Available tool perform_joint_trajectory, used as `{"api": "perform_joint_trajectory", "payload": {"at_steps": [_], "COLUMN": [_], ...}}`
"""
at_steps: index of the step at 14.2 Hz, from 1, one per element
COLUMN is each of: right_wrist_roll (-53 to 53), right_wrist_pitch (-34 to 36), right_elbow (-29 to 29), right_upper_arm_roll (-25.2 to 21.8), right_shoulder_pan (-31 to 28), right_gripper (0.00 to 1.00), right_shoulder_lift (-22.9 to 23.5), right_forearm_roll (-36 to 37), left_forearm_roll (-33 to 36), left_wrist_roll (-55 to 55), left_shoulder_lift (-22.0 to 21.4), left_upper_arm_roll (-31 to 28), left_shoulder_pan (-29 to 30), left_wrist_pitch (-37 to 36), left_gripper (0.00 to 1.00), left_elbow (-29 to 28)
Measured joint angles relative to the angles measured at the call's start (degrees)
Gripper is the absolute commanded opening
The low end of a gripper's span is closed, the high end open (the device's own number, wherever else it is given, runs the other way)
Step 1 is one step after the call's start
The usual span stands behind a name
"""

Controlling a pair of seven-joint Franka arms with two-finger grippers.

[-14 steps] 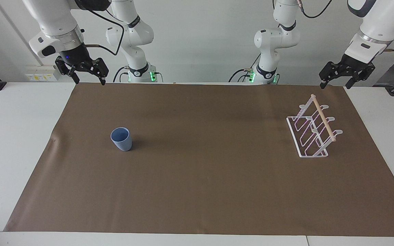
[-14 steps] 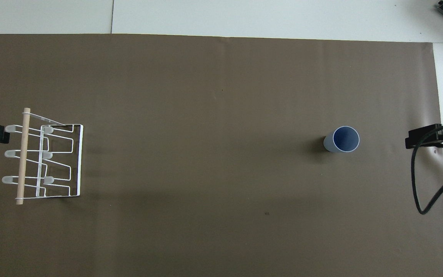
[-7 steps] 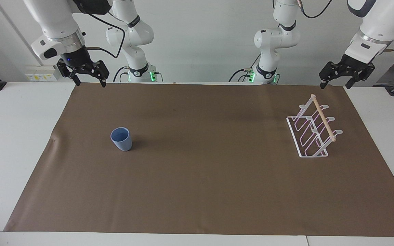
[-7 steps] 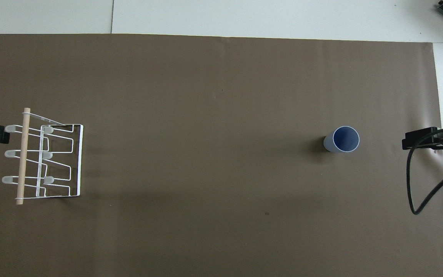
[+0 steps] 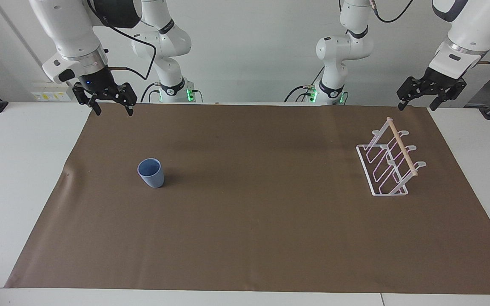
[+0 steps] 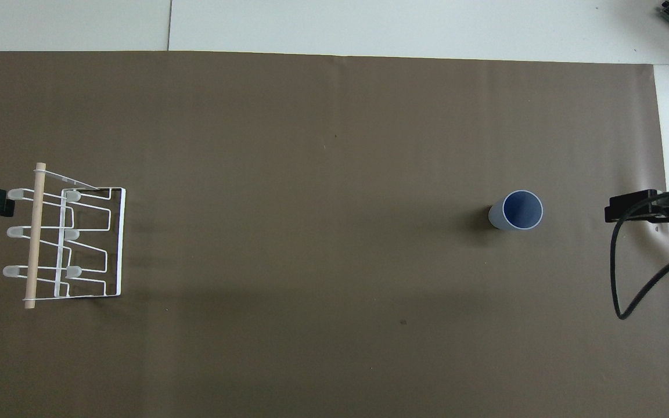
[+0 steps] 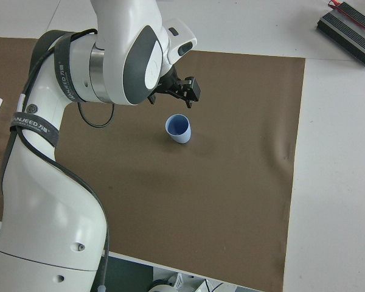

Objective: Hang cup on cup holder

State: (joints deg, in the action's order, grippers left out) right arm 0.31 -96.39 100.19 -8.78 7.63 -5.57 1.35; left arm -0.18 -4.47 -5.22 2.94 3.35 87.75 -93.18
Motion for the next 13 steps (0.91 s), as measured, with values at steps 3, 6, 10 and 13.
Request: {"api": "perform_joint_trajectory", "payload": {"at_steps": [3,6,10,13], "right_wrist_roll": [-0.1,-0.2,-0.4,-0.4], "right_wrist_pitch": [-1.8,-2.0,-1.9,-1.6], "right_elbow": [0.0,0.0,0.0,0.0], "right_upper_arm_roll": [0.0,0.0,0.0,0.0], "right_shoulder_pan": [-0.1,-0.1,-0.1,-0.1], "right_gripper": [1.0,1.0,1.0,1.0], "right_shoulder_lift": [1.1,1.1,1.1,1.1], "right_forearm_roll": [-0.1,-0.1,-0.2,-0.2], "left_forearm_roll": [0.0,0.0,0.0,0.0], "left_wrist_roll": [0.0,0.0,0.0,0.0], "left_shoulder_lift": [0.0,0.0,0.0,0.0], "left_upper_arm_roll": [-0.1,-0.4,-0.4,-0.4], "left_shoulder_pan": [0.1,0.1,0.1,0.1], "left_wrist_pitch": [0.0,0.0,0.0,0.0], "left_gripper": [1.0,1.0,1.0,1.0], "left_elbow": [0.0,0.0,0.0,0.0]}}
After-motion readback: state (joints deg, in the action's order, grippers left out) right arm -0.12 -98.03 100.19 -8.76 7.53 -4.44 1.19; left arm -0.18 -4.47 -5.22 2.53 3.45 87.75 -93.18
